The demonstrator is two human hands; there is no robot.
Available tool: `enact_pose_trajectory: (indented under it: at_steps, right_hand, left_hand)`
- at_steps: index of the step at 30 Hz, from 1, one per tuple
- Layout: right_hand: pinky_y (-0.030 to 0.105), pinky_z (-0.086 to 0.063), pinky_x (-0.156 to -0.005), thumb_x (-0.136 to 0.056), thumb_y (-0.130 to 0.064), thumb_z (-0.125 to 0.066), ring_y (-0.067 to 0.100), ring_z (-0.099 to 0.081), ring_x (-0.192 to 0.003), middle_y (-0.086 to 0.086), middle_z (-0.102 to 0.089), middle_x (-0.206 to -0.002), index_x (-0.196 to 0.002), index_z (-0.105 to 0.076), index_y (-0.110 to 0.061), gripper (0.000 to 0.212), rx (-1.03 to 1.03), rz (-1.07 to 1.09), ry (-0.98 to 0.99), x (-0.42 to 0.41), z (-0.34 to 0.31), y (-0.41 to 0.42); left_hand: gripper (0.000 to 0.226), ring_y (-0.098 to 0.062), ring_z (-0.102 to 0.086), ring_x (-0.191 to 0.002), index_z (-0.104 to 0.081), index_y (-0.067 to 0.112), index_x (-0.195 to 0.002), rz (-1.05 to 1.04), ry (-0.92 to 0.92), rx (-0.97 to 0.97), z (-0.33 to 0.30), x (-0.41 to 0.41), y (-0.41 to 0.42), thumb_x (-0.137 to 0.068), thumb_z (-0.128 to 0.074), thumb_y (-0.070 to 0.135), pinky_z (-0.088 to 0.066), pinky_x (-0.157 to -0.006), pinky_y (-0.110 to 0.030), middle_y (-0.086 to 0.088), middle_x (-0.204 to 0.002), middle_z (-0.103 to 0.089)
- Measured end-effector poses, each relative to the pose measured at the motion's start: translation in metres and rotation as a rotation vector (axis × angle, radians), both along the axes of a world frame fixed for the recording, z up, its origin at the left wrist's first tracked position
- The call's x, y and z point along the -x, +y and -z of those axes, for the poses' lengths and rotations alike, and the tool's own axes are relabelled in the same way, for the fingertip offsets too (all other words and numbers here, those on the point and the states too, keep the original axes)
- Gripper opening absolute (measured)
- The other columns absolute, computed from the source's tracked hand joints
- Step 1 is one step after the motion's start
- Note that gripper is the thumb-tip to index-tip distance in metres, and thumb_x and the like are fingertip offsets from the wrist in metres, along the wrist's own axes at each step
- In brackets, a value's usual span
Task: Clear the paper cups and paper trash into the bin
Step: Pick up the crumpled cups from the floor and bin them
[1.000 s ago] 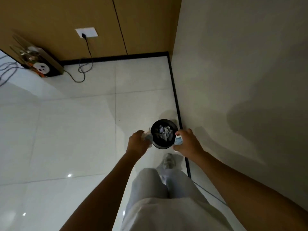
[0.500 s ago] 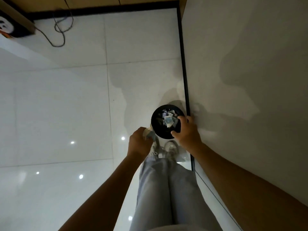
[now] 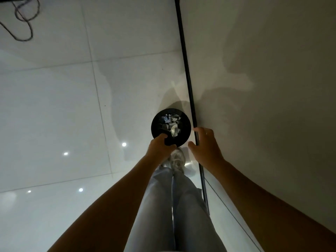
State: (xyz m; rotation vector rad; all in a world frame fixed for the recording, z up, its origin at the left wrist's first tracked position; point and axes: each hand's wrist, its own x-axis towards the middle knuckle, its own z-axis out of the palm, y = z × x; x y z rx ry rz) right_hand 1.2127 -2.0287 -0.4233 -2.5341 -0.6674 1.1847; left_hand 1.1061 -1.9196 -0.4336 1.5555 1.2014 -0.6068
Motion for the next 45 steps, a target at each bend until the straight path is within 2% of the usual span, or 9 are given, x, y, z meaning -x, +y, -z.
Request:
enact_pose_trajectory:
  at_steps: [5, 10, 16, 23, 27, 33, 38, 45]
  right_hand:
    - [0.034, -0.048, -0.094, -0.093, -0.023, -0.058, 0.028, -0.048, -0.122, 0.012, -0.034, -0.143, -0.138, -0.038, -0.016, 0.050, 0.017, -0.085, 0.022, 0.010, -0.037, 0.014]
    - [0.037, -0.043, -0.104, -0.093, -0.025, -0.058, 0.028, -0.040, -0.131, 0.012, -0.036, -0.144, -0.140, -0.037, -0.014, 0.053, -0.031, -0.364, 0.012, 0.046, -0.094, 0.049]
    - [0.034, -0.049, -0.096, -0.093, -0.030, -0.057, 0.027, -0.047, -0.123, 0.009, -0.040, -0.142, -0.139, -0.038, -0.019, 0.051, -0.125, -0.865, -0.066, 0.114, -0.167, 0.086]
    - [0.039, -0.046, -0.095, -0.094, -0.035, -0.052, 0.027, -0.043, -0.122, 0.006, -0.043, -0.137, -0.139, -0.038, -0.021, 0.049, -0.231, -1.475, -0.083, 0.244, -0.231, 0.080]
    - [0.037, -0.045, -0.096, -0.095, -0.035, -0.051, 0.025, -0.043, -0.122, 0.004, -0.044, -0.136, -0.138, -0.039, -0.021, 0.047, -0.274, -1.781, -0.080, 0.338, -0.255, 0.041]
    - [0.036, -0.045, -0.096, -0.096, -0.033, -0.049, 0.024, -0.045, -0.121, 0.002, -0.047, -0.135, -0.137, -0.042, -0.022, 0.043, -0.377, -2.156, -0.068, 0.491, -0.276, -0.055]
    - [0.034, -0.045, -0.096, -0.096, -0.034, -0.050, 0.022, -0.047, -0.119, 0.002, -0.048, -0.134, -0.137, -0.042, -0.022, 0.043, -0.470, -2.341, -0.026, 0.623, -0.283, -0.164]
    - [0.035, -0.044, -0.096, -0.096, -0.034, -0.050, 0.024, -0.046, -0.121, 0.003, -0.048, -0.135, -0.137, -0.042, -0.020, 0.045, -0.455, -2.577, 0.050, 0.771, -0.285, -0.328]
  left_hand:
    - [0.043, -0.019, -0.054, -0.116, -0.049, 0.013, -0.133, 0.016, -0.006, -0.084, -0.040, 0.037, 0.010, -0.092, -0.060, 0.022, -0.039, -0.085, -0.018, -0.007, -0.129, -0.056]
    - [0.043, -0.020, -0.048, -0.123, -0.047, 0.016, -0.134, 0.009, -0.010, -0.217, -0.109, 0.083, 0.025, -0.093, -0.056, 0.030, -0.040, -0.101, -0.028, -0.005, -0.134, -0.052]
    - [0.042, -0.020, -0.054, -0.116, -0.045, 0.016, -0.134, -0.175, 0.045, -0.477, -0.189, 0.165, 0.005, -0.096, -0.049, 0.032, -0.045, -0.092, -0.030, -0.005, -0.129, -0.054]
    - [0.040, -0.023, -0.056, -0.109, -0.047, 0.015, -0.133, -0.536, 0.212, -0.634, -0.246, 0.279, -0.089, -0.097, -0.044, 0.034, -0.044, -0.089, -0.031, -0.005, -0.124, -0.057]
    - [0.040, -0.025, -0.054, -0.112, -0.047, 0.013, -0.134, -0.728, 0.338, -0.688, -0.267, 0.352, -0.162, -0.098, -0.042, 0.031, -0.043, -0.092, -0.032, -0.006, -0.126, -0.056]
    - [0.037, -0.025, -0.055, -0.106, -0.050, 0.011, -0.129, -1.020, 0.529, -0.723, -0.288, 0.467, -0.297, -0.098, -0.040, 0.030, -0.044, -0.090, -0.033, -0.007, -0.121, -0.058]
    - [0.036, -0.024, -0.056, -0.106, -0.051, 0.011, -0.127, -1.230, 0.625, -0.695, -0.292, 0.564, -0.425, -0.098, -0.040, 0.030, -0.046, -0.090, -0.033, -0.007, -0.120, -0.059]
    - [0.036, -0.023, -0.056, -0.108, -0.051, 0.011, -0.127, -1.445, 0.722, -0.585, -0.302, 0.677, -0.594, -0.098, -0.040, 0.030, -0.046, -0.091, -0.032, -0.007, -0.121, -0.058]
